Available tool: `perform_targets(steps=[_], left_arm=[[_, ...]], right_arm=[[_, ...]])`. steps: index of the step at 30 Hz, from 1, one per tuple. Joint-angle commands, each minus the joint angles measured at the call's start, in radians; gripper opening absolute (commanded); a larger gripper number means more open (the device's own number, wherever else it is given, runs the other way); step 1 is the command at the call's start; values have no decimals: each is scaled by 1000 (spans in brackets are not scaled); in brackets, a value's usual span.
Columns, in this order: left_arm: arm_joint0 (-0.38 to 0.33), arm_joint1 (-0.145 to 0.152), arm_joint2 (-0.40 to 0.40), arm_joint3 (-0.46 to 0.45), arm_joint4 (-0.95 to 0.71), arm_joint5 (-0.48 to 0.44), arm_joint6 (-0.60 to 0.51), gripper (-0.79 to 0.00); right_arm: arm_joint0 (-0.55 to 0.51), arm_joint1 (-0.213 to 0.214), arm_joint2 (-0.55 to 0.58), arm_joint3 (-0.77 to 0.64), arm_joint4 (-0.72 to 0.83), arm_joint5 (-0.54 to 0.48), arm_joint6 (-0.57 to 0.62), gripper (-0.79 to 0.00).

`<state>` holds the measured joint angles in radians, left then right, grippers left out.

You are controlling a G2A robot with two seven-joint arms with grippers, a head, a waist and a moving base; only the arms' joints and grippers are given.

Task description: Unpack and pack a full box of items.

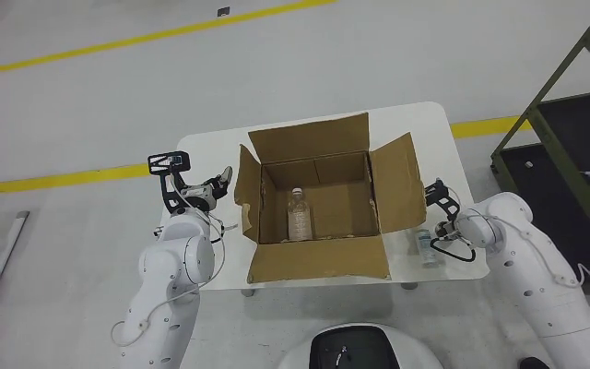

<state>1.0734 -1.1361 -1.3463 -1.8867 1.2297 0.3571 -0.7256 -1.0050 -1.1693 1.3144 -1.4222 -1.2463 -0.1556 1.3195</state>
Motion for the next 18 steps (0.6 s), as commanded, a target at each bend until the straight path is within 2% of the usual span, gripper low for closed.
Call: perform_targets(steps=[1, 3, 7, 11, 15, 18], left_arm=[[0, 0, 0, 0, 0, 0, 0, 0], [0, 0, 0, 0, 0, 0, 0, 0], [0, 0, 0, 0, 0, 0, 0, 0], [0, 0, 0, 0, 0, 0, 0, 0], [0, 0, 0, 0, 0, 0, 0, 0], [0, 0, 0, 0, 0, 0, 0, 0]], right_arm=[[-1, 1, 1, 2, 3, -1, 0, -653], [-1, 1, 3, 2, 5, 0, -1, -785], [-5, 5, 24, -8, 26, 11, -10, -785], [-30, 13, 116, -66, 129, 43, -30, -785], [-80, 22, 280, -154, 372, 57, -87, -785], [-130, 26, 417, -220, 630, 29, -151, -785]])
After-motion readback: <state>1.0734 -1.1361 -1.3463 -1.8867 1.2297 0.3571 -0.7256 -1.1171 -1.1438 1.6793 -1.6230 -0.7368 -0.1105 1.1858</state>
